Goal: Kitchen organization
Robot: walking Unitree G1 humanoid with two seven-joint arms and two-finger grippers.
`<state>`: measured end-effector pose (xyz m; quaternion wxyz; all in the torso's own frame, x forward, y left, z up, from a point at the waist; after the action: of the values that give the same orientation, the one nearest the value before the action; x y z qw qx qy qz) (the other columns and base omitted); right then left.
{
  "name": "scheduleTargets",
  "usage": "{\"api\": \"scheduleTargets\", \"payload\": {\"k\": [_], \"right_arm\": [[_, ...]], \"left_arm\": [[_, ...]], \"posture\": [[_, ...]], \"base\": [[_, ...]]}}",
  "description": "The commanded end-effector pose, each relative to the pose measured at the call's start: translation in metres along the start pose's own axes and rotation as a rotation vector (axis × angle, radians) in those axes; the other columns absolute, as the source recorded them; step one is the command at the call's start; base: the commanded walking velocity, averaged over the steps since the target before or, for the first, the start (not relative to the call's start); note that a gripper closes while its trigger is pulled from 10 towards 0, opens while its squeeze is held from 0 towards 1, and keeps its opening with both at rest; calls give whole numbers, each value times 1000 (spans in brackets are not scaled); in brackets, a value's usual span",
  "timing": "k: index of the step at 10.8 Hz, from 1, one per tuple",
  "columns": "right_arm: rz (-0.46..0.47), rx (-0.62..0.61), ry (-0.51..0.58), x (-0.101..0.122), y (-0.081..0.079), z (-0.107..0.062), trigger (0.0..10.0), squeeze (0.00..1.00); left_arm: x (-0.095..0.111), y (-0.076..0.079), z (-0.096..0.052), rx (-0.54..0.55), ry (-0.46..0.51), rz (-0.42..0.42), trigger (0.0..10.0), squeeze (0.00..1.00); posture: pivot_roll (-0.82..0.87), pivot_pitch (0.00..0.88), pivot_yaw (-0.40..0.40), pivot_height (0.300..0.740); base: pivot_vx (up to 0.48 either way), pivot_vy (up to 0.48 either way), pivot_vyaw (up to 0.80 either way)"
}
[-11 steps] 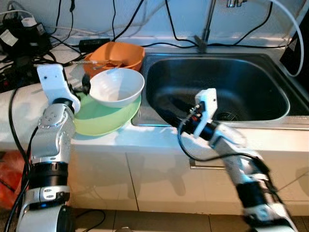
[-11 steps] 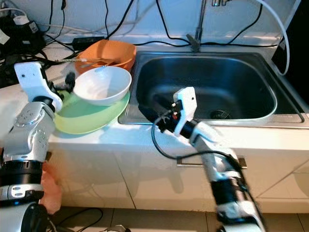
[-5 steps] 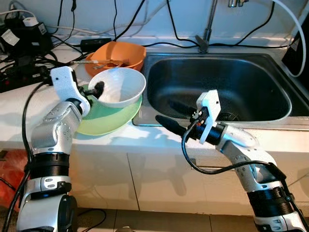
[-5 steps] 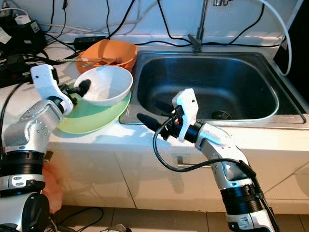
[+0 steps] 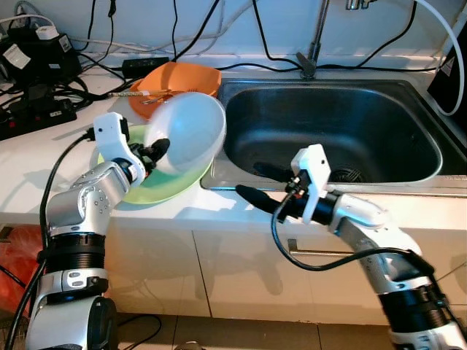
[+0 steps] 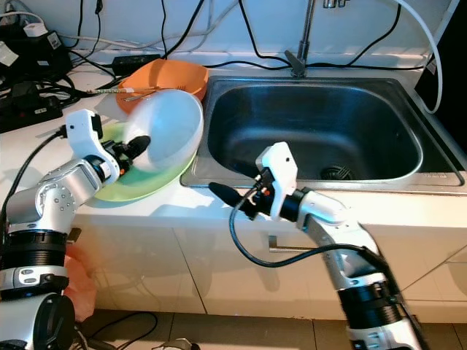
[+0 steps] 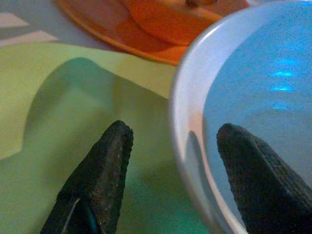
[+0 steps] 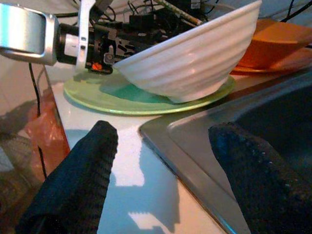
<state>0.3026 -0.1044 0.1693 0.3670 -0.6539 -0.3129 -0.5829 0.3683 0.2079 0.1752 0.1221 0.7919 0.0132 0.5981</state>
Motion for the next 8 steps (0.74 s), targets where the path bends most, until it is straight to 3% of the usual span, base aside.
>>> {"api": "scheduleTargets", "payload": {"k": [1, 8], "right_arm": [[-22, 23, -12, 1, -4, 0, 10000, 0], [-9, 3, -34, -6, -1, -2, 10000, 0]], "left_arm": [[1, -4, -2, 6, -6, -5, 0, 0], [-6, -6, -3, 12, -11, -81, 0, 0]], "posture": [[112, 42, 59, 740], [113, 38, 55, 740]], "base": [[0, 0, 0], [0, 0, 0]]}}
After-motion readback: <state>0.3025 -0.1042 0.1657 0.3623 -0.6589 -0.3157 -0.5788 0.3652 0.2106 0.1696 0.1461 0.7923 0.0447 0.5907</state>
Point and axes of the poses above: a point about 5 cm out from each wrist's last joint towards the gripper, its own z axis pointing out of the wrist towards the gripper, its own x axis along the axis of the wrist's last joint, y = z × x, the point moved 1 cm from there along z, pointing out of the wrist towards the gripper, and after that the axes turned 8 degrees about z, right-handed, at the moved point
